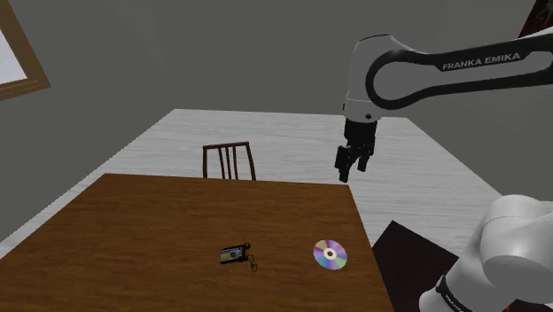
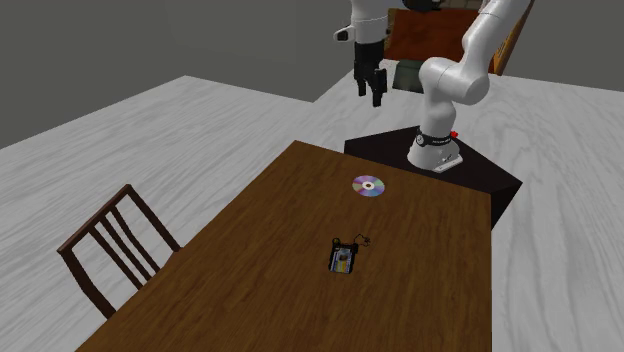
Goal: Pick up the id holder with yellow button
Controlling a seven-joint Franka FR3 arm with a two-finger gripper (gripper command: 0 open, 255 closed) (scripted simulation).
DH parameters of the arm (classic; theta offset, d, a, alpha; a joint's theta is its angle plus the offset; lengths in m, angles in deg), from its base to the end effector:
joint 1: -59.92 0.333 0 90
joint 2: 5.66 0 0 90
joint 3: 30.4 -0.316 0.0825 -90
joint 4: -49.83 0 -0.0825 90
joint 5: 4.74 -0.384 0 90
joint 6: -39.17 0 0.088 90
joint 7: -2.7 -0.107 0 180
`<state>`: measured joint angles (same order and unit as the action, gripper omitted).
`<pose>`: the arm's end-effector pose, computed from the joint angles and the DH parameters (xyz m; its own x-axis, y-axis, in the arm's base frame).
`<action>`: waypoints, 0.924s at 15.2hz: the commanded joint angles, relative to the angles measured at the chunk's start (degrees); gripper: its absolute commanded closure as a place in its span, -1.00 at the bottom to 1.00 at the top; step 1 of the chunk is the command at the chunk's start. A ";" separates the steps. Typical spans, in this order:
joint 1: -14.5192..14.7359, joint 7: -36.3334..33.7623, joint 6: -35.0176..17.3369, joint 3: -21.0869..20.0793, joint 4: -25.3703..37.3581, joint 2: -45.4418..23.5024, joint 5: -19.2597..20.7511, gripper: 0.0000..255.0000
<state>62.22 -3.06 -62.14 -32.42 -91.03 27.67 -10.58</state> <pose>0.3607 0.0371 0.4896 0.9918 -0.0531 -0.1164 -0.0611 -0.9959 -0.0664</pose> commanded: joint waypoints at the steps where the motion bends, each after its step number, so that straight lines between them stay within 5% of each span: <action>1: 1.03 -0.55 -2.99 -1.16 -0.14 -2.93 -1.18 -1.00; 14: 6.63 -3.25 -19.48 -8.00 7.40 -27.63 -5.70 -1.00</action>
<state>68.40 -6.02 -80.46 -39.88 -84.51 2.09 -16.06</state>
